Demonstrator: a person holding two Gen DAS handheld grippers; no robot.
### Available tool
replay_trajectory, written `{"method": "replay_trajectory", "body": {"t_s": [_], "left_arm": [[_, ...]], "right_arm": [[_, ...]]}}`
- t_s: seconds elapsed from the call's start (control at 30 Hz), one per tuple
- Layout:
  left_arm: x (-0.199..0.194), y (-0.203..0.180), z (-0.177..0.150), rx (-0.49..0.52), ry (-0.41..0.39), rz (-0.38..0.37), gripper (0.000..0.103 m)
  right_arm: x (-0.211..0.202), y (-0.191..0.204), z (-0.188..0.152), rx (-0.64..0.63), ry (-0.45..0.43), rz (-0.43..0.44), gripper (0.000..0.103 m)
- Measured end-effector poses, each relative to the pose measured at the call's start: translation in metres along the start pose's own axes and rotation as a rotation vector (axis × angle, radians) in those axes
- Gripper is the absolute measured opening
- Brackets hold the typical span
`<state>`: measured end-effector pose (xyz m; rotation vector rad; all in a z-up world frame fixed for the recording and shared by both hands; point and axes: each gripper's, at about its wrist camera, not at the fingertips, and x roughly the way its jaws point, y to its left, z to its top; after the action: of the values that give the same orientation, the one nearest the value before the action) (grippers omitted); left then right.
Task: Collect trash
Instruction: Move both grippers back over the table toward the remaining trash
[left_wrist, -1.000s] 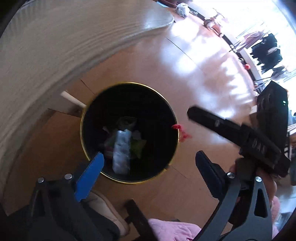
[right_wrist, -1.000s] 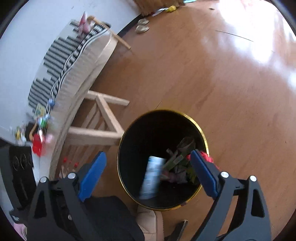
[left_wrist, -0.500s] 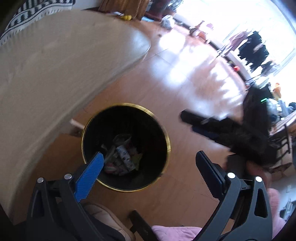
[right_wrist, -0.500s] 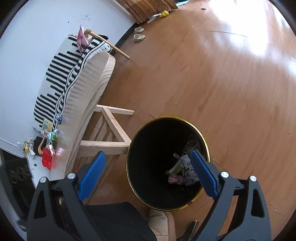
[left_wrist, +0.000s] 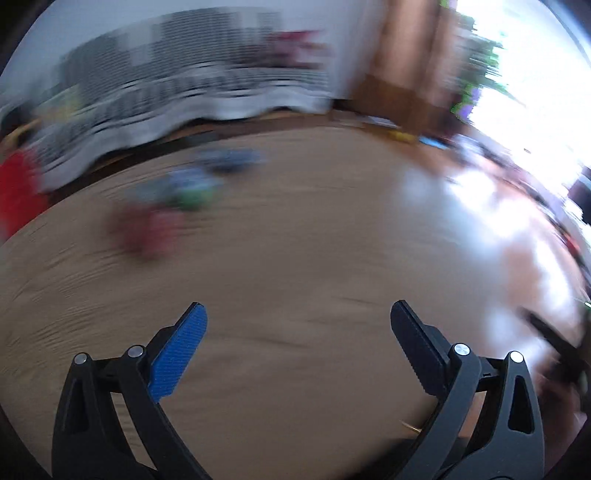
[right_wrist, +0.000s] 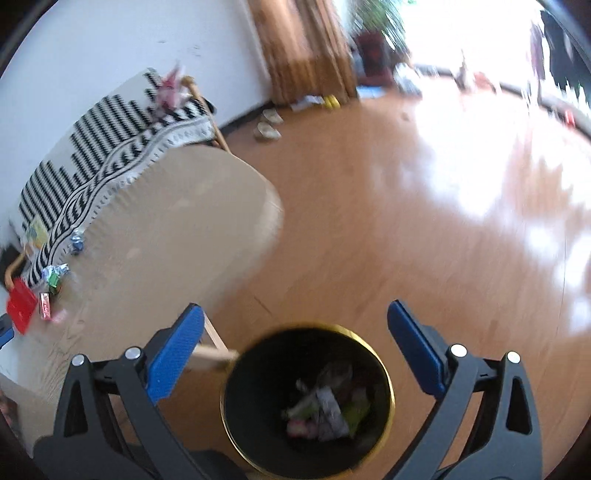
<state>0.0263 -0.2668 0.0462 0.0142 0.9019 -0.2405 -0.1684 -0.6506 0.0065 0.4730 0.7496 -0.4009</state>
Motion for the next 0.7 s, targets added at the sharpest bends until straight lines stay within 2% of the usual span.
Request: {"method": "replay_trajectory", "body": {"t_s": [0.03,0.1,0.17,0.23,0.33,0.47,0.7], "left_arm": [[0.008,0.020,0.004,-0.049,0.008,0.035,0.097],[0.035,0.072,0.018,-0.224,0.057,0.126,0.097],[0.059,0.103,0.029,-0.344,0.094,0.130,0.097],[0.085,0.119,0.044,-0.421,0.122,0.149,0.097],[0.113,0.123,0.059,-0.411,0.140,0.178,0.097],[0.149,0.116,0.075,-0.305,0.165,0.269,0.097],[0.132,0.162,0.060,-0.314,0.176,0.306,0.097]], "right_arm": [[-0.002,0.013,0.004,-0.021,-0.024,0.014,0.096],[-0.003,0.041,0.011,-0.055,-0.055,0.062,0.096],[0.001,0.062,0.014,-0.077,-0.057,0.100,0.096],[0.010,0.085,0.012,-0.121,-0.040,0.137,0.096],[0.027,0.110,0.004,-0.213,0.002,0.147,0.096],[0.049,0.133,-0.002,-0.292,0.034,0.142,0.096],[0.072,0.149,-0.003,-0.327,0.049,0.164,0.096]]}}
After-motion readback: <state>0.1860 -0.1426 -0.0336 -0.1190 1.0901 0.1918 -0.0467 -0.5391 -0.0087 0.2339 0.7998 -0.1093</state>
